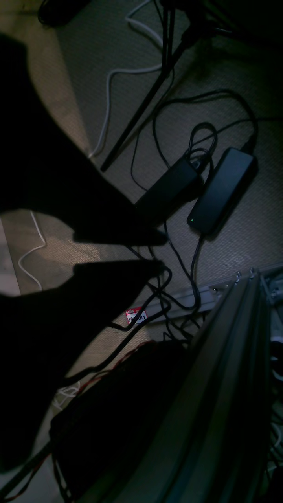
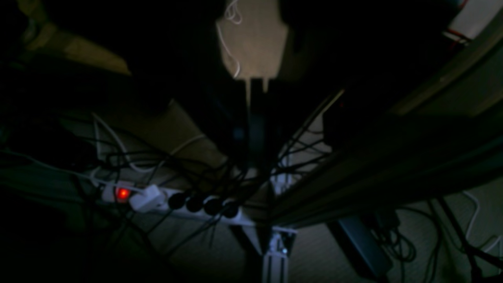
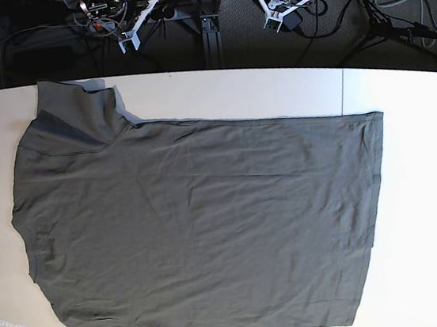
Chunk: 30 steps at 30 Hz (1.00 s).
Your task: Fold the T-shirt properly
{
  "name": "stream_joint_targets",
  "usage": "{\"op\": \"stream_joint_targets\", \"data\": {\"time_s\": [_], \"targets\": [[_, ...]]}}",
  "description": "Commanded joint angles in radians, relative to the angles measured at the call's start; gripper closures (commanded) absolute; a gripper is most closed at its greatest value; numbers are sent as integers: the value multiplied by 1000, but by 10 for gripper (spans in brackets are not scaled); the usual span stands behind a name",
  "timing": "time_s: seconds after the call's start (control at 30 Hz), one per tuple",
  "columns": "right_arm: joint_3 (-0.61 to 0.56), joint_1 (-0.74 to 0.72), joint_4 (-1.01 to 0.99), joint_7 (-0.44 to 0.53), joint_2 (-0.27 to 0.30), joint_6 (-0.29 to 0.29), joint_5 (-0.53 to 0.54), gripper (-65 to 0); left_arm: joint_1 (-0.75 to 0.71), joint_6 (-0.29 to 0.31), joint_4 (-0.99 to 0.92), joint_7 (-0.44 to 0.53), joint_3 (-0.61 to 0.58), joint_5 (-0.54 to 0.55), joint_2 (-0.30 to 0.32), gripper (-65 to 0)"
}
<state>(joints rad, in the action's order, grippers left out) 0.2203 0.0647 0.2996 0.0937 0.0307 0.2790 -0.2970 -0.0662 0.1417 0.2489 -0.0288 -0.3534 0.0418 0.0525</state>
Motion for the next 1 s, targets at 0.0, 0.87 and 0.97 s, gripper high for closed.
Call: {"op": "stream_joint_targets", "data": {"time_s": [0.0,0.87,0.97], "targets": [[-1,2,9,16,5,-48,2,0,4,-18,7,3,-1,-2,1,-102],[-1,16,24,16,5,-47,2,0,-6,-18,7,3,-1,-2,2,-102],[-1,44,53,16,5,-30,2,0,-7,-18,7,2,-1,-2,13,-102]]}}
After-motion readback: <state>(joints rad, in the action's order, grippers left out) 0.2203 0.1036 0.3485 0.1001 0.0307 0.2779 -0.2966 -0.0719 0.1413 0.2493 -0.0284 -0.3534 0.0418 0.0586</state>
